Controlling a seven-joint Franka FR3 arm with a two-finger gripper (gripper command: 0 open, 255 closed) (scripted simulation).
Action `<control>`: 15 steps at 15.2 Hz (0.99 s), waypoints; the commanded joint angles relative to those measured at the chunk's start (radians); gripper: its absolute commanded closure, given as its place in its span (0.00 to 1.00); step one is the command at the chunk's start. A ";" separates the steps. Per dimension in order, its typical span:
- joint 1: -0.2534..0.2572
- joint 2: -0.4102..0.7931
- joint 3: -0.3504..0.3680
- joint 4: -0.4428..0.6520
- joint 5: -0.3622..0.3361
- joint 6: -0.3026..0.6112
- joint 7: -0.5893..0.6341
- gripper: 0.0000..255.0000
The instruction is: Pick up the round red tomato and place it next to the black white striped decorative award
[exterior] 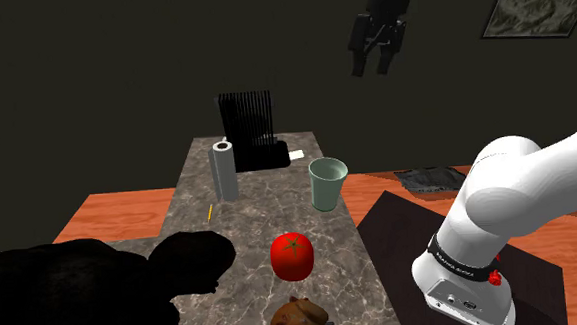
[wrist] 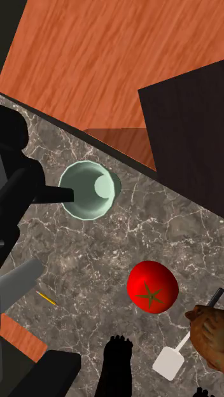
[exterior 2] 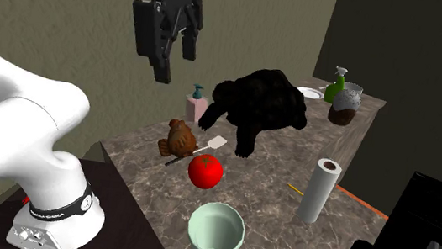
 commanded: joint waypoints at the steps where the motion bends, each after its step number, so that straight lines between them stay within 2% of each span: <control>1: 0.000 0.000 0.000 0.000 0.000 0.000 0.000 0.00; 8: 0.106 0.006 0.040 -0.201 0.021 0.235 -0.166 0.00; 15: 0.221 0.064 0.083 -0.364 0.048 0.485 -0.330 0.00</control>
